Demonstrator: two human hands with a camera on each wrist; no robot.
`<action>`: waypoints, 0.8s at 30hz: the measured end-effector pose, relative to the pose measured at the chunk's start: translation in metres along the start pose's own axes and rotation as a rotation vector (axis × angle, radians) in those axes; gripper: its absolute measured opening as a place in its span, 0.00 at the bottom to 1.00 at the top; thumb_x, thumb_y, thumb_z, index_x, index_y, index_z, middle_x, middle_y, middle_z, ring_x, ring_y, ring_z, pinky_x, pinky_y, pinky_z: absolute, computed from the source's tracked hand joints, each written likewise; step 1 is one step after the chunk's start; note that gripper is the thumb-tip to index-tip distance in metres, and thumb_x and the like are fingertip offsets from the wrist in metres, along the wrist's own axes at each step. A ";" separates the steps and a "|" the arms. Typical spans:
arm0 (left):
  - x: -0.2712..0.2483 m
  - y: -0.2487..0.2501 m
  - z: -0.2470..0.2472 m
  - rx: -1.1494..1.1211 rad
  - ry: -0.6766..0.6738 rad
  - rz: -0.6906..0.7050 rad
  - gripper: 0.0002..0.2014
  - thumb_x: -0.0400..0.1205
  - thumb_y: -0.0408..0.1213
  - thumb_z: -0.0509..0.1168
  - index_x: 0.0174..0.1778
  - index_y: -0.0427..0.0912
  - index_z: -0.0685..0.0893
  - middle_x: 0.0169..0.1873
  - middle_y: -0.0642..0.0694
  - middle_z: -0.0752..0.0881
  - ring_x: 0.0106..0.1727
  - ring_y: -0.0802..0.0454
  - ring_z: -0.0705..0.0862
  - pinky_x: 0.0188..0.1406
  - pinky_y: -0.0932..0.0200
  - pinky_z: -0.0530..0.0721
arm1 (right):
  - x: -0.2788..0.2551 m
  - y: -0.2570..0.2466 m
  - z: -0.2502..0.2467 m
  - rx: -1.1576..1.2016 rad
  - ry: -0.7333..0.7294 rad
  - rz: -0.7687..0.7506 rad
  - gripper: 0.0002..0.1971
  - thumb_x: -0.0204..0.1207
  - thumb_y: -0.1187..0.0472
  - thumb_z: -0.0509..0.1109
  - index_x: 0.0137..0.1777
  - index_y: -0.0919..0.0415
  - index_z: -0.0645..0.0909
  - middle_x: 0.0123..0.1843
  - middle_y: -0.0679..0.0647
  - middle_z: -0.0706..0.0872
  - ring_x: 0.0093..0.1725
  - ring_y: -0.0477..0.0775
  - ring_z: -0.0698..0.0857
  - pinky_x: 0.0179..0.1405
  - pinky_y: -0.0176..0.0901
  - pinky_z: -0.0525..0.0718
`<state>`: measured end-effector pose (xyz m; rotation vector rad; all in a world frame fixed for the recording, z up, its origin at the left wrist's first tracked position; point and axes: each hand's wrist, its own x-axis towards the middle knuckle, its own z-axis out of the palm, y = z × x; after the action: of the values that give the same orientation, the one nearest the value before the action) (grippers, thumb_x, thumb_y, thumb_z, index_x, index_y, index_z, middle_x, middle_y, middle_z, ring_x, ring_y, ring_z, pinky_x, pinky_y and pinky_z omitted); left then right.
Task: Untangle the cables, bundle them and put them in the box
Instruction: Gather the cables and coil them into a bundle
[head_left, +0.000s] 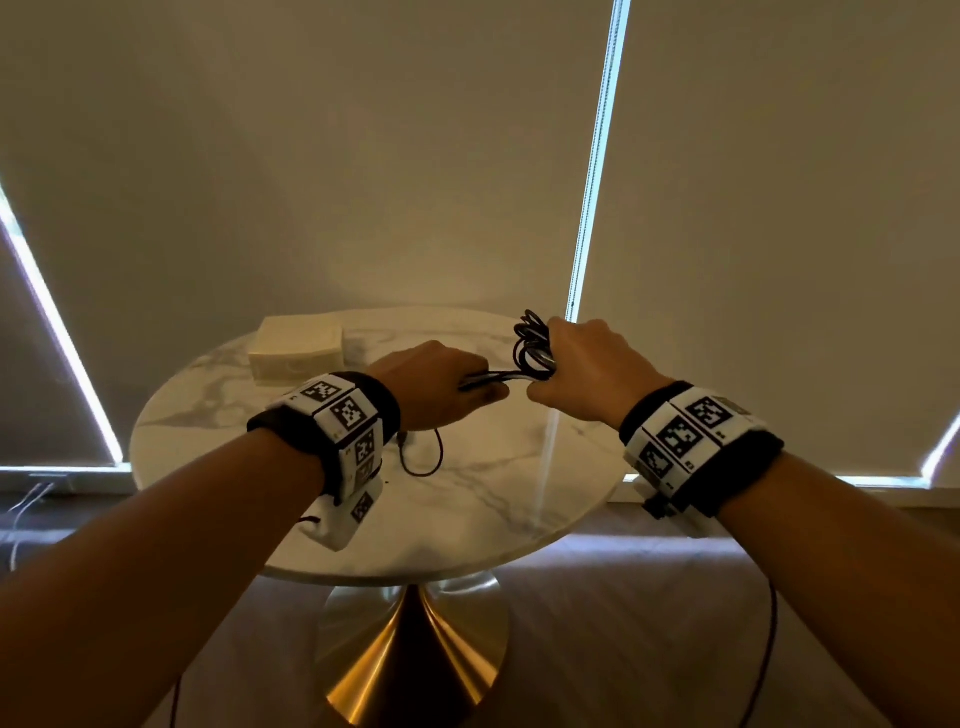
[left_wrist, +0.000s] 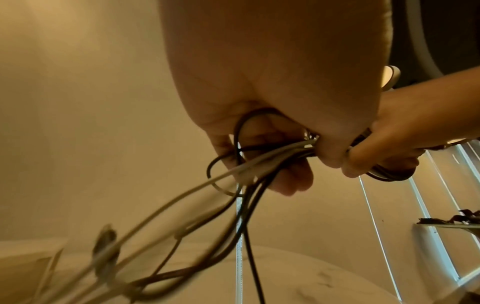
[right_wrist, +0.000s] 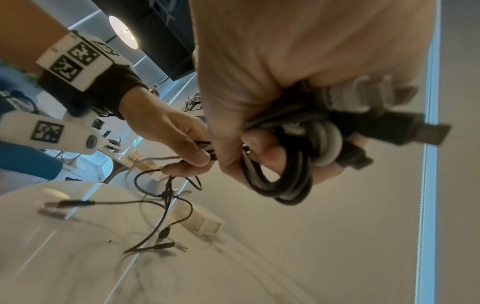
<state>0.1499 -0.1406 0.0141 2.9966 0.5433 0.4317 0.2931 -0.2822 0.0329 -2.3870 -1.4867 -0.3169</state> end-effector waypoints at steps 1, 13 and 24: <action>0.001 0.000 0.000 -0.003 -0.025 -0.009 0.20 0.83 0.65 0.55 0.33 0.56 0.73 0.31 0.52 0.81 0.35 0.52 0.81 0.38 0.51 0.82 | 0.000 0.001 0.002 0.001 0.012 0.000 0.20 0.73 0.50 0.77 0.56 0.58 0.74 0.49 0.56 0.80 0.43 0.58 0.83 0.38 0.48 0.83; -0.007 -0.003 -0.010 0.086 -0.017 0.004 0.25 0.81 0.68 0.51 0.45 0.47 0.72 0.32 0.48 0.84 0.32 0.50 0.82 0.32 0.55 0.77 | -0.001 0.010 -0.012 0.229 0.067 -0.141 0.10 0.71 0.55 0.77 0.46 0.56 0.79 0.35 0.45 0.81 0.35 0.47 0.80 0.30 0.35 0.71; -0.014 0.007 -0.023 -0.139 -0.087 0.017 0.22 0.85 0.62 0.52 0.47 0.45 0.73 0.32 0.48 0.81 0.31 0.54 0.81 0.29 0.59 0.72 | 0.000 0.014 -0.024 0.305 -0.116 -0.181 0.11 0.72 0.60 0.78 0.36 0.55 0.78 0.40 0.47 0.79 0.34 0.45 0.79 0.32 0.37 0.75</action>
<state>0.1330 -0.1523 0.0334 2.8728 0.4603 0.3245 0.3052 -0.2966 0.0532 -2.0671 -1.6718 0.0113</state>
